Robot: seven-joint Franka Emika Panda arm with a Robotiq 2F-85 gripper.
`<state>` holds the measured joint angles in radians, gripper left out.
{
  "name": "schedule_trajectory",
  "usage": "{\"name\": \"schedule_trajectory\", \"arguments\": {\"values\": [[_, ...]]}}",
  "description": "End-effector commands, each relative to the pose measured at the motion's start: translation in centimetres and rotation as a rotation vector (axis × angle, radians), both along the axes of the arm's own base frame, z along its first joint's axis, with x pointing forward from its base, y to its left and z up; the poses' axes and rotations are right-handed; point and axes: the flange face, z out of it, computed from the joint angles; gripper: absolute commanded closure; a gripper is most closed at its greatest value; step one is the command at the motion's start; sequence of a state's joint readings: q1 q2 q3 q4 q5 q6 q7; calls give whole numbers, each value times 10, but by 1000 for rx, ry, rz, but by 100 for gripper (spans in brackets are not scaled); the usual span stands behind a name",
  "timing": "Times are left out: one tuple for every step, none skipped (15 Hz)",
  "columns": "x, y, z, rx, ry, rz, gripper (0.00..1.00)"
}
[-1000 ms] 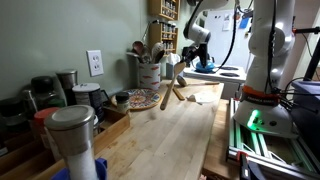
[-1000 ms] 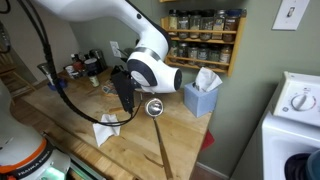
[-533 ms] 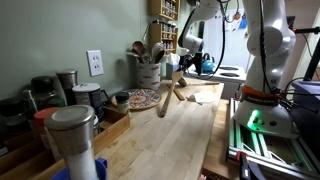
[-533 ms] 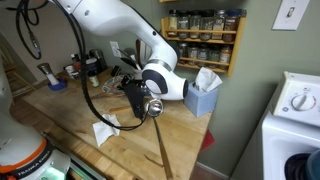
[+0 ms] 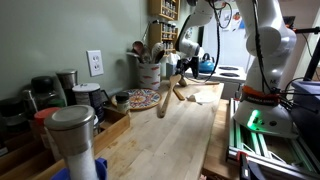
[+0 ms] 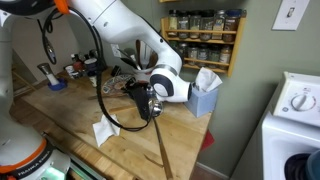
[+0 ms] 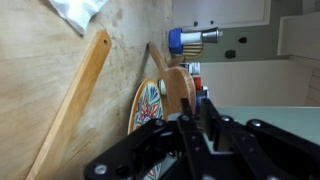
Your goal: Pick up a wooden spoon from the utensil holder and put it on the kitchen counter
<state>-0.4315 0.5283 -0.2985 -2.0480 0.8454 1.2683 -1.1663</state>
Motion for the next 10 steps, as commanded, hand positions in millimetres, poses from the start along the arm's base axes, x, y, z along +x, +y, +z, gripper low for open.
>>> {"name": "schedule_trajectory", "arguments": {"values": [[3, -8, -8, 39, -13, 10, 51], [4, -9, -8, 34, -15, 7, 44], [4, -10, -8, 32, -17, 8, 35], [4, -12, -8, 26, -18, 5, 28], [5, -13, -8, 21, -20, 3, 22], [5, -14, -8, 14, -19, 2, 13], [5, -14, -8, 4, -17, 3, 6], [5, -14, -8, -5, -17, 5, 1], [5, -14, -7, -27, -13, 9, 0], [5, -14, -7, -48, -9, 13, 0]]}}
